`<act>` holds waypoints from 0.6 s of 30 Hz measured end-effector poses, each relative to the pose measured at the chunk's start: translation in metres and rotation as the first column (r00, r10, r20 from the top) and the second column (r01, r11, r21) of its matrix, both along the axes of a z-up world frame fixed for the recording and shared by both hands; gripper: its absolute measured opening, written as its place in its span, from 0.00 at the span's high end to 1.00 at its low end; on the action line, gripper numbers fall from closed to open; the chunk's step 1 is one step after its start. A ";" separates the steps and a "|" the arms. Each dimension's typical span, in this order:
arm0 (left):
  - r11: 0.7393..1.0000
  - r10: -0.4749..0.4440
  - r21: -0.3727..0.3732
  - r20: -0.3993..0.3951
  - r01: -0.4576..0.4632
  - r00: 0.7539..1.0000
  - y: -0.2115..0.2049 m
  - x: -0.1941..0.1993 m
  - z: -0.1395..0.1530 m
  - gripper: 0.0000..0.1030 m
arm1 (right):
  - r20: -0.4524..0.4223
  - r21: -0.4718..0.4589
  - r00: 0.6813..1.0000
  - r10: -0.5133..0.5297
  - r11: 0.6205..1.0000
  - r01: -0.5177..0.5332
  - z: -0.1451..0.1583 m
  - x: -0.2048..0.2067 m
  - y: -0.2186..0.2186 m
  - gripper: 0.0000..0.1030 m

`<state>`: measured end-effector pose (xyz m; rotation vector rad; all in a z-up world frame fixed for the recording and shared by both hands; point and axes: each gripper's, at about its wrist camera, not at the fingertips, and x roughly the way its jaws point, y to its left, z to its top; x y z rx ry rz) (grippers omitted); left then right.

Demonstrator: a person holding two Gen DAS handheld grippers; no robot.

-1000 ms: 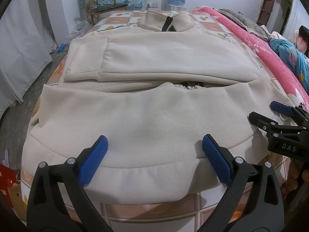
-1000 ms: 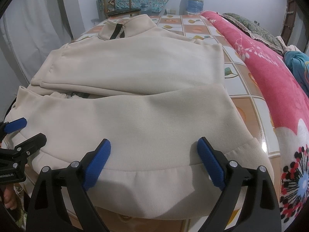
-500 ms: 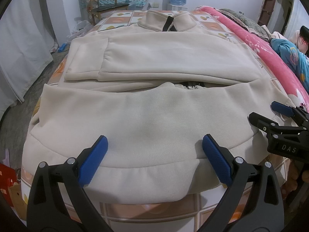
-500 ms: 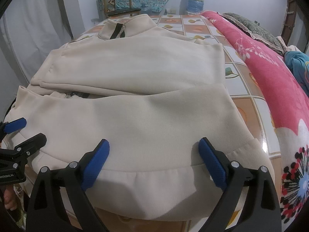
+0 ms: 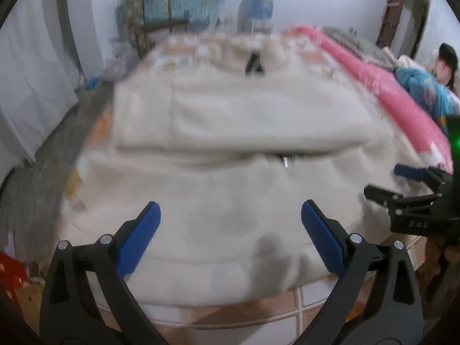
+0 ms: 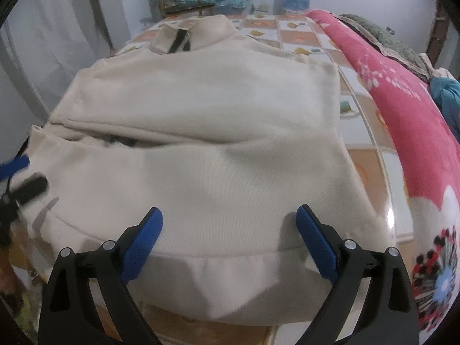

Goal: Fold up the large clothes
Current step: 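Move both grippers to the jacket collar and close them on it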

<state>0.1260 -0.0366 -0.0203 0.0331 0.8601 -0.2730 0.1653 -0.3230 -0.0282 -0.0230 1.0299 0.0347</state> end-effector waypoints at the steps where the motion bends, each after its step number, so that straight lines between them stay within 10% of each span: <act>1: 1.000 -0.001 -0.004 0.035 0.001 0.999 0.008 0.003 0.013 0.08 | 0.011 0.012 1.000 0.022 1.000 -0.022 0.010 0.002 0.001 0.12; 9: 0.993 -0.024 -0.106 0.166 0.042 0.986 0.046 0.086 0.081 0.08 | 0.137 0.069 0.977 0.166 0.982 -0.176 0.097 0.060 0.011 0.12; 18: 0.950 -0.076 -0.300 0.035 0.083 0.996 0.012 0.239 0.070 0.10 | 0.028 0.224 0.994 0.110 0.968 -0.113 0.100 0.231 -0.008 0.12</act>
